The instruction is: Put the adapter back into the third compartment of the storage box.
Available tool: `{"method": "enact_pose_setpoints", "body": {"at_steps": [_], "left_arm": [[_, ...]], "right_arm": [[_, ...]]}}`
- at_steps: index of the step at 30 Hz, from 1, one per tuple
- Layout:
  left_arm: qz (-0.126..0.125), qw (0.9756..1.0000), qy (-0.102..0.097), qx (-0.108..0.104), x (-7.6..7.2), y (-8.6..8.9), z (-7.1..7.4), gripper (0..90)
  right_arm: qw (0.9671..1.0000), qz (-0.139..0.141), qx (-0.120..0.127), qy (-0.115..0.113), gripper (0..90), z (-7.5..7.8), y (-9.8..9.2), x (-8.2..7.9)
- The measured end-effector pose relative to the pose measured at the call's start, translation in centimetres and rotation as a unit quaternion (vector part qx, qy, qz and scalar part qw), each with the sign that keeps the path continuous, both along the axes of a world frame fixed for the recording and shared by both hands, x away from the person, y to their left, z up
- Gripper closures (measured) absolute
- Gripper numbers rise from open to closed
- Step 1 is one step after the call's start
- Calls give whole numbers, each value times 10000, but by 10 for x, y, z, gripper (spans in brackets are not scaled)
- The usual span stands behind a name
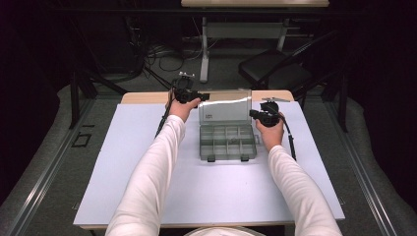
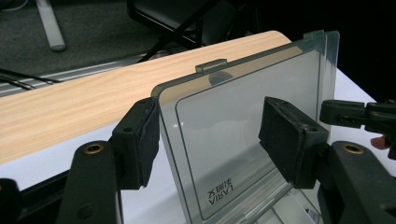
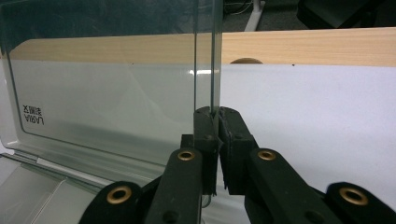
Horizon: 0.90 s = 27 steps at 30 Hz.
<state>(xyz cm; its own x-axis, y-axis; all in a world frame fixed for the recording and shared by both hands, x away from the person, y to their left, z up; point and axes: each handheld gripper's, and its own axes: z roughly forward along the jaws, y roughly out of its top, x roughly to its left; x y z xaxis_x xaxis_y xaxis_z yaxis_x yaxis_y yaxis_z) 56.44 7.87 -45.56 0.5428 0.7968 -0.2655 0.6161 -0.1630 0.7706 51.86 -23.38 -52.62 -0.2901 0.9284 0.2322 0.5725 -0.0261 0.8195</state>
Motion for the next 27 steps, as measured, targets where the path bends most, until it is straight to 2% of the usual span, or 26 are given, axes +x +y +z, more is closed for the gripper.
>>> {"method": "enact_pose_setpoints", "body": {"at_steps": [5, 10, 17, 27], "left_arm": [[130, 9999, 61, 81, 4, 2, -6, 383], [139, 9997, 114, -170, 8, 1, -11, 384], [87, 9994, 147, -285, 9, -1, -13, 392], [79, 9994, 190, -273, 10, 4, -12, 514]], "right_arm": [[10000, 15, -15, -17, 865, 0, 0, 0], [10000, 27, -15, -27, 865, 0, -1, 0], [10000, 24, -2, -24, 865, 0, 0, 0], [10000, 33, 13, -34, 865, -1, -1, 0]]}}
